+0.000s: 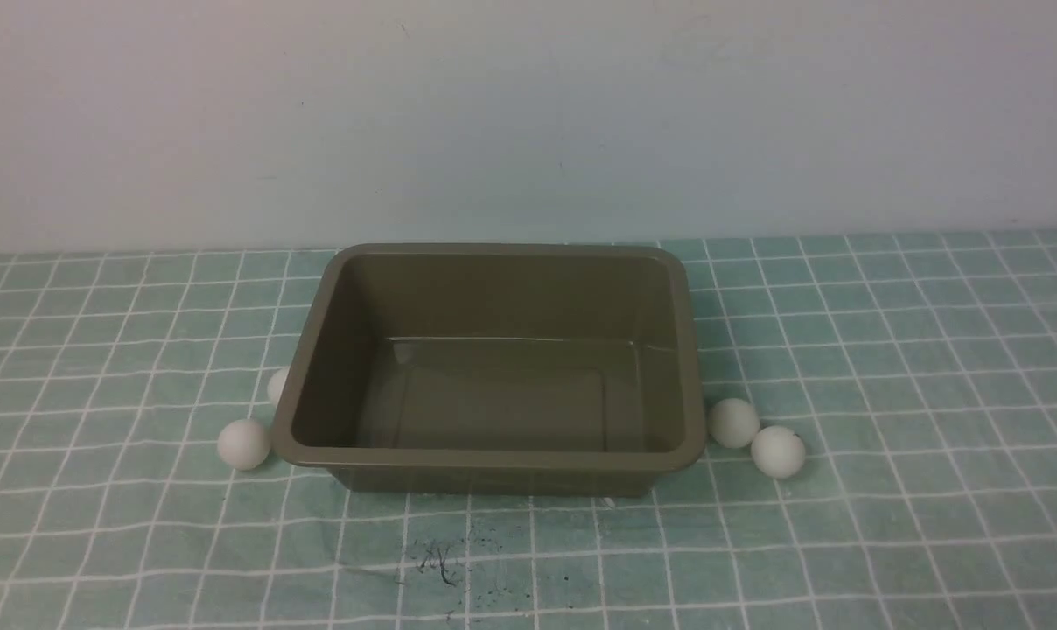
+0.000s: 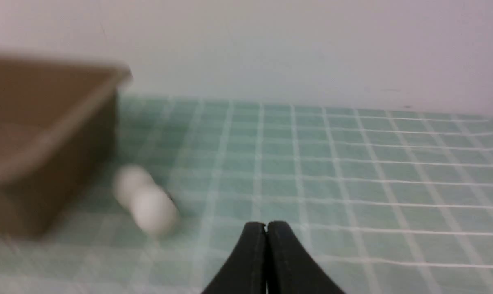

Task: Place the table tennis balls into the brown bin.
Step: 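Reach for and grasp a ping pong ball on the table beside the basket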

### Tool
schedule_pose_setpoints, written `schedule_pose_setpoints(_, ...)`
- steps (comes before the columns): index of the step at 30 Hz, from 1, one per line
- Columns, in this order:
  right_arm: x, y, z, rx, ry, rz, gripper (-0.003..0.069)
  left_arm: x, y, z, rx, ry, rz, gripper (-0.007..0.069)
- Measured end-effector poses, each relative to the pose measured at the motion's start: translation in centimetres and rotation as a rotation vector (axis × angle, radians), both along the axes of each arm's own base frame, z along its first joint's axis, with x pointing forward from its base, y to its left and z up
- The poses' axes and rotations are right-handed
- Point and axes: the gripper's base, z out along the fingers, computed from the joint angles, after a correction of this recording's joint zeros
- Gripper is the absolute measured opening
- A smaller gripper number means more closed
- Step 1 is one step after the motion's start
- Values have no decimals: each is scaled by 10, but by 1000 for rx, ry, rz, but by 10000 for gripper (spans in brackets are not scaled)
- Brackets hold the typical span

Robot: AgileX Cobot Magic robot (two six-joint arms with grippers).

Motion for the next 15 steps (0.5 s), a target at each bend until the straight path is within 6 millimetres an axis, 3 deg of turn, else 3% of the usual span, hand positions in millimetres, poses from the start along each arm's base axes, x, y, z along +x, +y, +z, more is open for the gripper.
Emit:
schedule_pose_setpoints(1, 0, 0, 5, 142, -49, -9, -15, -4, -5, 21, 73, -23, -35, -5)
schedule_pose_setpoints(4, 1, -3, 15, 369, -146, -39, -15, 2, -21, 56, 226, 57, -176, -5)
schedule_pose_setpoints(7, 0, -6, 20, 450, -206, -65, -15, 28, -41, 73, 394, 292, -397, -5)
schedule_pose_setpoints(10, 0, -7, 22, 472, -220, -73, -15, 60, -51, 73, 516, 535, -560, -5)
schedule_pose_setpoints(12, 0, -8, 22, 512, -225, -78, -15, 81, -53, 67, 568, 683, -633, -5)
schedule_pose_setpoints(13, 0, -8, 22, 551, -218, -77, -15, 104, -53, 59, 623, 832, -693, -5)
schedule_pose_setpoints(14, 0, -8, 22, 554, -218, -77, -15, 107, -53, 58, 627, 847, -699, -5)
schedule_pose_setpoints(15, 0, -3, 20, 563, -155, -42, -15, 123, -52, 52, 650, 941, -728, -5)
